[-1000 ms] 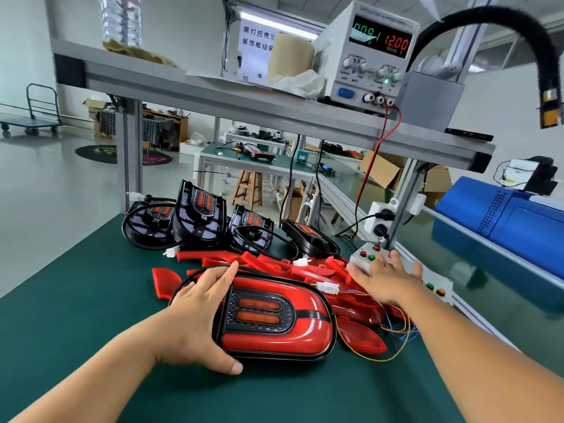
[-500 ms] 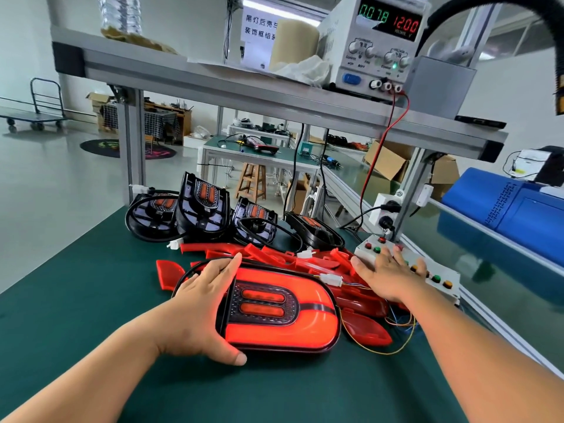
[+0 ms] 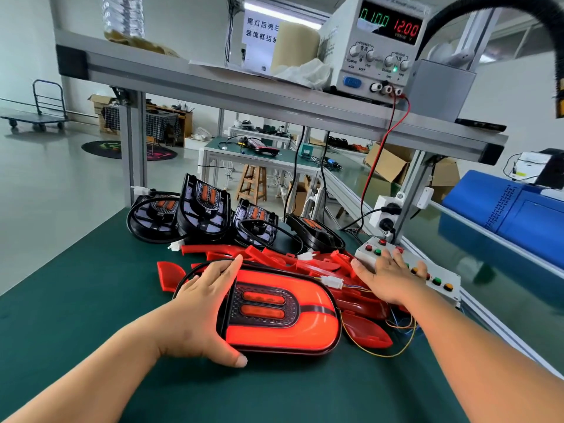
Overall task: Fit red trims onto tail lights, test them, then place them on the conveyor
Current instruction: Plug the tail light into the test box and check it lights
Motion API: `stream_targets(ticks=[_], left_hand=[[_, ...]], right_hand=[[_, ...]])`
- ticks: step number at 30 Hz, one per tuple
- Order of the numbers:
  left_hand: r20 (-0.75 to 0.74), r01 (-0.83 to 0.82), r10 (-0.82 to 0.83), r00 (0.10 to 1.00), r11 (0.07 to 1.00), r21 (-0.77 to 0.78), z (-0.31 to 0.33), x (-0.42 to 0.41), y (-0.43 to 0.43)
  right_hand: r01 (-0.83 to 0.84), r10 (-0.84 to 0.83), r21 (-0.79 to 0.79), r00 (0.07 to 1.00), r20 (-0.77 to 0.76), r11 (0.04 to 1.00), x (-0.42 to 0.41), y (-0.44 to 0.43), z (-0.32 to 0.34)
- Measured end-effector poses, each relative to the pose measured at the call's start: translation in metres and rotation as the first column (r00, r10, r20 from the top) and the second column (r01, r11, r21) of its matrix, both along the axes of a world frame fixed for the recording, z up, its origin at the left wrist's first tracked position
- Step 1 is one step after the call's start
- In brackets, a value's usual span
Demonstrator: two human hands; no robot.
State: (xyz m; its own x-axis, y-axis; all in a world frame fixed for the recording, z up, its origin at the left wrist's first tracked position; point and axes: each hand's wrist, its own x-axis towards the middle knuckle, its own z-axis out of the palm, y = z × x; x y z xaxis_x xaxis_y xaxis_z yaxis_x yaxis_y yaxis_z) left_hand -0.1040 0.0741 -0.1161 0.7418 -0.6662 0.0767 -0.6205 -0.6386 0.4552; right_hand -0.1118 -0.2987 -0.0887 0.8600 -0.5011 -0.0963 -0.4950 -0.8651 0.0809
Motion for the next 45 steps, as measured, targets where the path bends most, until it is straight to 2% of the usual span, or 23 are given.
stream_targets(ticks=[6,11,17,45], left_hand=[[-0.016,0.007,-0.007,1.0,1.0,0.005,0.001,0.0,0.0],[-0.028,0.005,-0.005,1.0,1.0,0.003,0.001,0.0,0.0],[-0.034,0.002,-0.002,0.999,1.0,-0.011,-0.001,0.0,0.001],[-0.05,0.004,-0.004,0.999,1.0,0.001,0.004,-0.001,0.001]], right_hand=[[-0.007,0.007,-0.006,1.0,-0.001,1.0,-0.001,0.001,0.001],[-0.1,0.1,-0.006,0.995,-0.005,0.995,0.005,0.005,0.007],[-0.139,0.136,-0.059,0.989,-0.052,0.988,0.015,0.005,0.008],[-0.142,0.141,-0.087,0.99,-0.026,0.986,0.016,0.004,0.001]])
